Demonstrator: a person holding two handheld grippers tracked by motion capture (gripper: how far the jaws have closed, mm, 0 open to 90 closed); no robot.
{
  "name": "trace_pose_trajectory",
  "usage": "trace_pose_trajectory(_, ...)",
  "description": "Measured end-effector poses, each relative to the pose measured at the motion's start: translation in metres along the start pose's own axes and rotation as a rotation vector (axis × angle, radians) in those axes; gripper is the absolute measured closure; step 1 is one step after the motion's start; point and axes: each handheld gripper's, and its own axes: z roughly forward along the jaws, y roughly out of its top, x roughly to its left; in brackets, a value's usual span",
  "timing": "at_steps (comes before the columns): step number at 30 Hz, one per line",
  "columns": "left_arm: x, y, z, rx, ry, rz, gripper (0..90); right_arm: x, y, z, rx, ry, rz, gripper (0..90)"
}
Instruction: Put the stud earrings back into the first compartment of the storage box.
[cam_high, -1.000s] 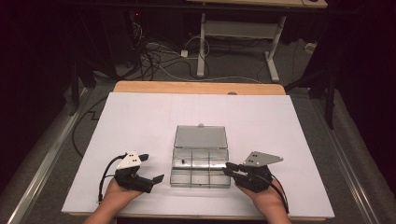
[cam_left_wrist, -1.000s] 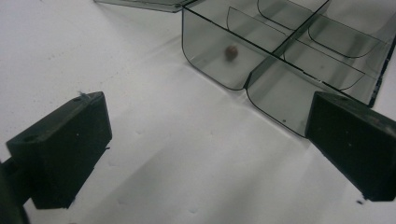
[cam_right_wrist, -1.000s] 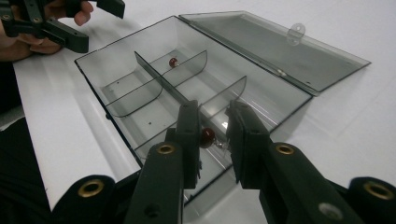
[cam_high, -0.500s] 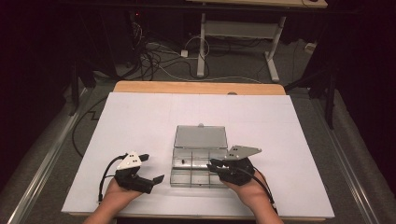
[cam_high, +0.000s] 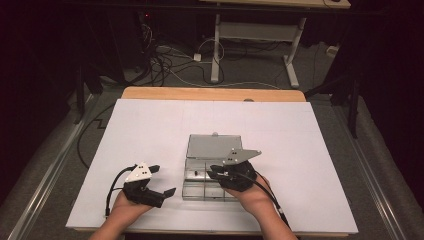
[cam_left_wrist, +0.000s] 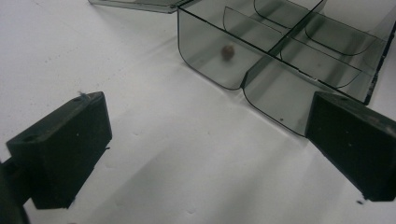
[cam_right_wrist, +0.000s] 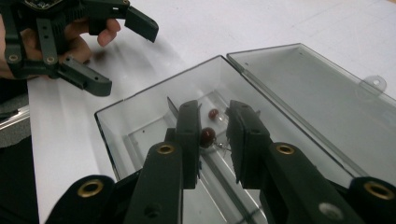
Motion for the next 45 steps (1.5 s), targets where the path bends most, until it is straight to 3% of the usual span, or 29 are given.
trace_pose_trajectory(16,0.0,0.0,0.0,-0.002,-0.002,0.003,0.0,0.007,0.02,0.036,0.037,0.017,-0.021,74.9)
trace_pose_trajectory(23,0.0,0.0,0.0,-0.003,-0.004,0.003,0.0,0.002,0.023,0.047,0.058,0.004,-0.009,74.4)
trace_pose_trajectory(25,0.0,0.0,0.0,-0.004,-0.004,0.002,0.0,0.001,0.023,0.048,0.064,-0.005,-0.003,69.8)
trace_pose_trajectory(27,0.0,0.0,-0.001,-0.011,-0.002,0.0,0.0,-0.002,0.023,0.047,0.062,-0.013,0.018,57.1)
trace_pose_trajectory(30,0.001,-0.001,-0.002,-0.015,-0.007,-0.01,0.0,-0.008,0.022,0.039,0.043,-0.007,0.06,50.3)
trace_pose_trajectory(35,0.002,-0.001,-0.002,-0.022,-0.011,-0.017,0.0,-0.018,0.01,0.016,0.015,-0.025,0.07,41.8)
trace_pose_trajectory(45,0.007,0.0,-0.004,-0.037,-0.018,-0.078,0.0,-0.039,-0.042,-0.033,-0.042,-0.104,0.139,19.5)
